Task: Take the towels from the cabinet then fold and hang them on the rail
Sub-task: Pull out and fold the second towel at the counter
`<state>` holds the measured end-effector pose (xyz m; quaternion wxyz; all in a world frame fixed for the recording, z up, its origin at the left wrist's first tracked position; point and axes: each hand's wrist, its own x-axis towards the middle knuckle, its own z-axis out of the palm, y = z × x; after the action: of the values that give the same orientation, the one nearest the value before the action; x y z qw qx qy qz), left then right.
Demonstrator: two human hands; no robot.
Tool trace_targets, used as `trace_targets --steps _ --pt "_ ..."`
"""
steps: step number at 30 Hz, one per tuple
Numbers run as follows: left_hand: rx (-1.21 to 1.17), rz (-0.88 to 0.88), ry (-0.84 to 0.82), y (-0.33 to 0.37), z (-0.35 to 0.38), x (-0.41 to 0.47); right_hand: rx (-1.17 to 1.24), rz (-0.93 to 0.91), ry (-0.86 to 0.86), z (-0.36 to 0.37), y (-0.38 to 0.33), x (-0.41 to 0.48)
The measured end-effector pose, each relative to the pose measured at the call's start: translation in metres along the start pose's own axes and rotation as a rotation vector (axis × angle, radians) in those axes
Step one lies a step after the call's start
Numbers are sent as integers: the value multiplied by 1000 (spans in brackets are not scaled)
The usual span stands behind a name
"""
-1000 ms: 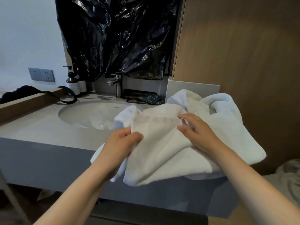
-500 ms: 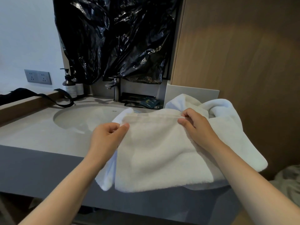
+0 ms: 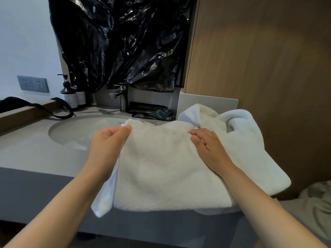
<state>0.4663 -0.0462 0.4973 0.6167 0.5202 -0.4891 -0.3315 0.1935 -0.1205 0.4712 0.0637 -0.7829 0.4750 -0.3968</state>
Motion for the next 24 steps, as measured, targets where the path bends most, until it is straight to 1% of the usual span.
trace_targets --steps 2,3,5,7,9,11,13,16,18,21,22,24 --pt "53 28 12 0 2 2 -55 56 -47 -5 5 -3" --pt "60 -12 2 -1 3 4 -94 63 -74 -8 8 -5" --pt "34 -146 -22 -3 3 9 -150 50 -110 -13 12 -8" --pt "42 -200 -13 -2 4 13 -126 14 -79 -15 13 -10" --pt "86 -156 33 -1 7 17 -92 -38 -15 -13 11 -10" --pt "142 -52 85 1 10 18 -110 -59 19 -12 8 -8" --pt "168 26 122 -1 12 17 -199 -17 -14 -16 11 -7" --pt "249 94 157 -8 14 14 -402 39 -70 -33 21 -10" --pt "284 84 138 -11 15 13 -460 55 -88 -47 27 -15" --pt "218 6 131 -12 11 11 -533 154 -133 -62 38 -22" --pt "211 -23 132 -11 10 10 -550 200 -119 -66 41 -25" --pt "279 -46 91 -11 7 8 -545 285 -60 -73 44 -33"
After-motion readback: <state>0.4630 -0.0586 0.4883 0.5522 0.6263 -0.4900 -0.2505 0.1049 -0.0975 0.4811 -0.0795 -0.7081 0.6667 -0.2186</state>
